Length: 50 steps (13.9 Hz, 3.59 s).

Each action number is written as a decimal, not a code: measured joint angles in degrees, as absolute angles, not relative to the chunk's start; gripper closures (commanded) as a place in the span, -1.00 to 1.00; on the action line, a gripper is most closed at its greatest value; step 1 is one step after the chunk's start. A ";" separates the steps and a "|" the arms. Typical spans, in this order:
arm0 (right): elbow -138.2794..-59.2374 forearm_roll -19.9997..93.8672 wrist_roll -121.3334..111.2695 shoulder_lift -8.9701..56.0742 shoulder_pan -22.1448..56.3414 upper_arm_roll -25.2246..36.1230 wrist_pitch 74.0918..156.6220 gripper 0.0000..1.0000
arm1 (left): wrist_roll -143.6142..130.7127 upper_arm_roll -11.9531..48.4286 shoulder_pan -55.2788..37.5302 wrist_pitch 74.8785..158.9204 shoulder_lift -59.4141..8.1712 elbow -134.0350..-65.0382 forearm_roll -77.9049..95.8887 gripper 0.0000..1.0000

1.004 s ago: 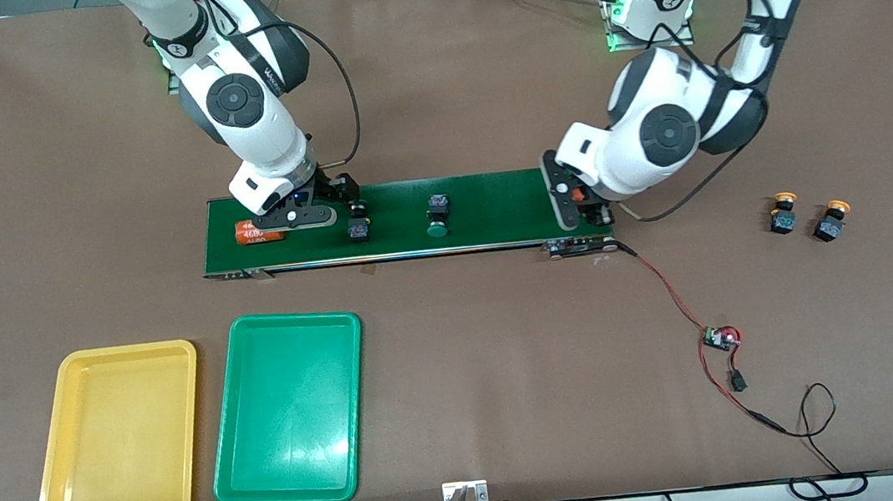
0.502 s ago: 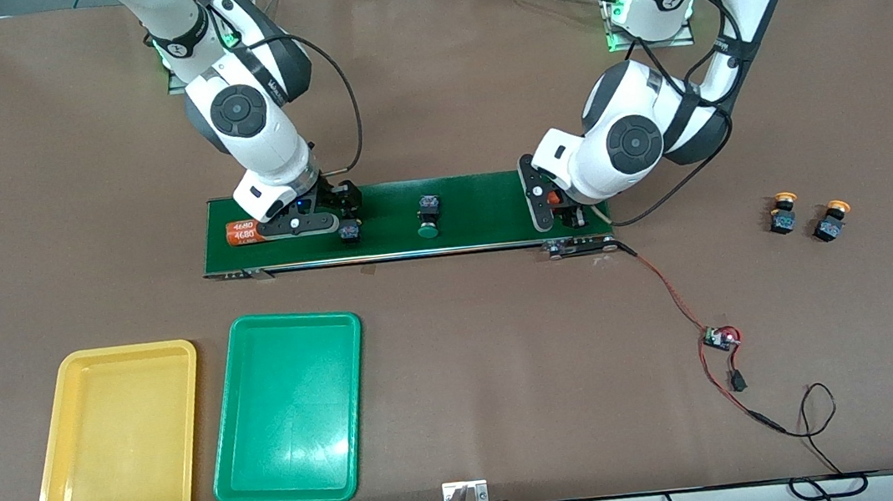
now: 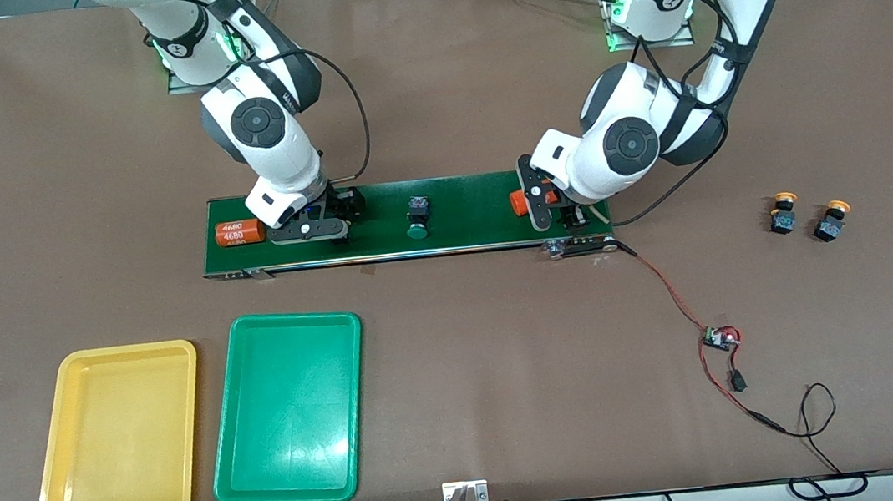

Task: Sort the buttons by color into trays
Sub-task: 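Release the cylinder on the belt while the right gripper lifts the button, then carry the button to the green tray while the left gripper reaches buttons, then open the right gripper over the green tray while the left gripper grasps a button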

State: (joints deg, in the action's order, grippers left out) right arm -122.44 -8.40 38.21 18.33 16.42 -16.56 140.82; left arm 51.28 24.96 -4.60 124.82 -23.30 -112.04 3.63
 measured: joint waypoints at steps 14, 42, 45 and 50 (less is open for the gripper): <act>-120.65 -9.16 38.21 21.04 16.62 -13.54 141.25 0.96 | 36.21 4.12 1.44 110.82 -10.22 -112.68 3.59 -1.00; -80.44 -9.27 18.63 50.33 10.32 -3.71 145.54 -0.41 | 27.39 -14.90 -2.18 141.48 -29.95 -119.60 -4.55 0.38; -80.40 -9.27 18.34 50.35 10.47 -3.71 145.54 -0.94 | 27.41 -15.44 -2.03 141.45 -29.96 -119.65 -4.61 0.64; -80.25 -9.27 17.92 50.22 10.90 -3.71 145.70 -1.00 | 26.83 -12.06 -2.69 134.94 -28.79 -117.36 -4.67 0.75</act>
State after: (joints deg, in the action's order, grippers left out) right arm -80.25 -9.27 17.92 50.22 10.90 -3.71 145.70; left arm 26.83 -12.06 -2.69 134.94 -28.79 -117.36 -4.67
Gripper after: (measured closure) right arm 0.004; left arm 0.577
